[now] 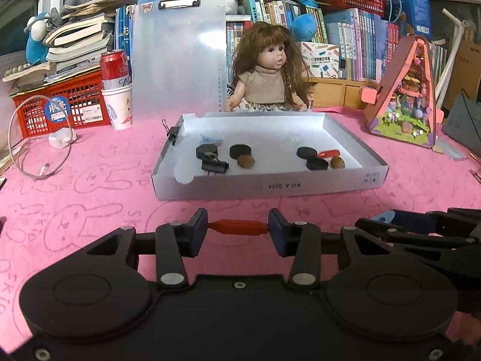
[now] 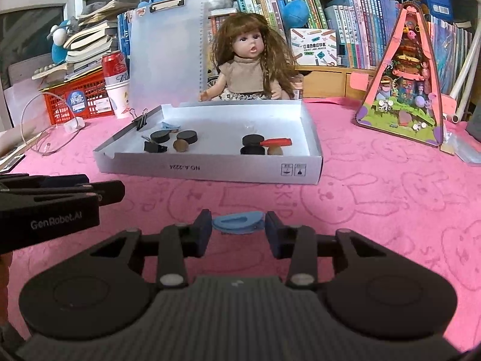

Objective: Organize rigid objects
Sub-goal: 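Carry the orange piece and blue clip with both tools over the white box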

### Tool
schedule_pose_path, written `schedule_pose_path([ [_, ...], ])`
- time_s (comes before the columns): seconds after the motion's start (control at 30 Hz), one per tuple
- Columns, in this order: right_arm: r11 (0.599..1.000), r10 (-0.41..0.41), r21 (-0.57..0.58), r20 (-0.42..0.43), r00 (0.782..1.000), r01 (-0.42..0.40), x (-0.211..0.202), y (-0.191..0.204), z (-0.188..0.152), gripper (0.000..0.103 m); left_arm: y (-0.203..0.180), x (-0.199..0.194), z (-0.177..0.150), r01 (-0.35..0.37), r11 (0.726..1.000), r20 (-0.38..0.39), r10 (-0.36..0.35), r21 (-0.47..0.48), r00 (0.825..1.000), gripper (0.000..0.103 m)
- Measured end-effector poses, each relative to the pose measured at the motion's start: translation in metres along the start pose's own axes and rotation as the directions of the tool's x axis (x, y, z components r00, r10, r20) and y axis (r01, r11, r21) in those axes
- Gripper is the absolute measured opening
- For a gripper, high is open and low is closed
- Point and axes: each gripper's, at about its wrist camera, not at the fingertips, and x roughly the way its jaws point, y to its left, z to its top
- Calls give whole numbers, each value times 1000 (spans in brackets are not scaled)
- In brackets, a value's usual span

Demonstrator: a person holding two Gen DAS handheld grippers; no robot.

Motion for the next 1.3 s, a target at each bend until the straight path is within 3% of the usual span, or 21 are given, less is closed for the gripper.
schedule_pose_path([
  [0.7, 1000, -4, 15, 18, 1000, 4, 12, -1, 42, 44, 17, 13, 50, -1, 1000, 51, 2, -8, 999, 42],
  [1.3, 1000, -9, 12, 20, 1000, 8, 29, -6, 71, 44, 32, 36, 76, 12, 999, 48, -9, -47, 999, 42],
])
